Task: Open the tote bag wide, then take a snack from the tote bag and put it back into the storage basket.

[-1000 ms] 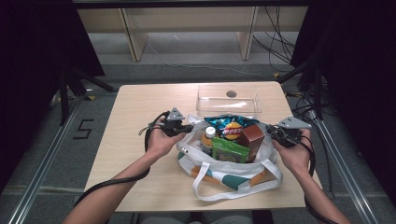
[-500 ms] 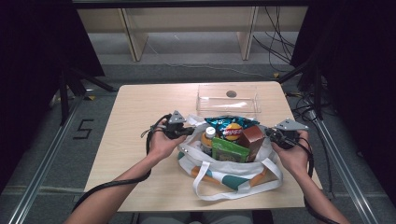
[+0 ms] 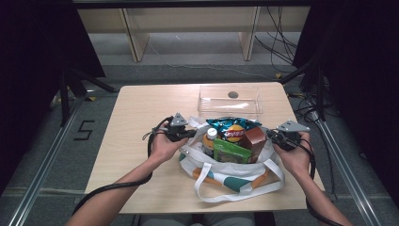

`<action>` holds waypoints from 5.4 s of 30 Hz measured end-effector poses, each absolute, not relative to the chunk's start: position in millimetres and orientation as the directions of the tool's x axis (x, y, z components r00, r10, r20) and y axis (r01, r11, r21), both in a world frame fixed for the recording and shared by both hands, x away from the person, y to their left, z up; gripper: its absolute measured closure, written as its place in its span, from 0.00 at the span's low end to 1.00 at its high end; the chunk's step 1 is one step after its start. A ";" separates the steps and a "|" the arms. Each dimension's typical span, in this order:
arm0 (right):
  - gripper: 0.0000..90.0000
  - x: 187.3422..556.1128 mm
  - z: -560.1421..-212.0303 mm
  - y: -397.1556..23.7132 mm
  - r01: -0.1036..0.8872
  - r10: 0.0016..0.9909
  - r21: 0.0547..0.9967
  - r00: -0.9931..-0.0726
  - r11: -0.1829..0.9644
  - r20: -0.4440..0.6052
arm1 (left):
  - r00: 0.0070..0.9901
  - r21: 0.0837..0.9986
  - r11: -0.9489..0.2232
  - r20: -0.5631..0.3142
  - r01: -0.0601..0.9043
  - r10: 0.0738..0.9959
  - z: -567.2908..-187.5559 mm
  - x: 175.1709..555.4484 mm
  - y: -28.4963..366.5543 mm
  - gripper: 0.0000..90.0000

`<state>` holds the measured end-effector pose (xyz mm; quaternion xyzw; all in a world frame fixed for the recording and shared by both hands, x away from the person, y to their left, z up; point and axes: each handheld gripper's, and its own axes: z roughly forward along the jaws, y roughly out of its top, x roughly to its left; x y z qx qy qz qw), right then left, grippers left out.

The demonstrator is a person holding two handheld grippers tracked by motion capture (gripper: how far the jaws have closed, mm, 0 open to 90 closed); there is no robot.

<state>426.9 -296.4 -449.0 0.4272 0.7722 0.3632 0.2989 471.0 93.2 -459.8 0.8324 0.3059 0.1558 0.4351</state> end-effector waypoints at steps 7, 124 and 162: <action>0.97 426.8 -449.0 -297.8 0.443 0.878 0.819 -0.456 0.364 -0.143 | 0.770 0.824 -0.444 0.013 0.353 0.638 -457.4 468.6 93.0 0.97; 1.00 426.2 -370.2 -265.5 0.212 0.771 0.966 -0.636 0.146 0.023 | 0.685 0.909 -0.271 -0.023 0.318 0.729 -419.0 437.4 136.2 0.46; 1.00 419.4 -322.8 -258.7 0.093 0.801 0.996 -0.595 -0.005 0.060 | 0.672 0.910 -0.246 -0.048 0.335 0.739 -419.3 439.0 138.6 0.45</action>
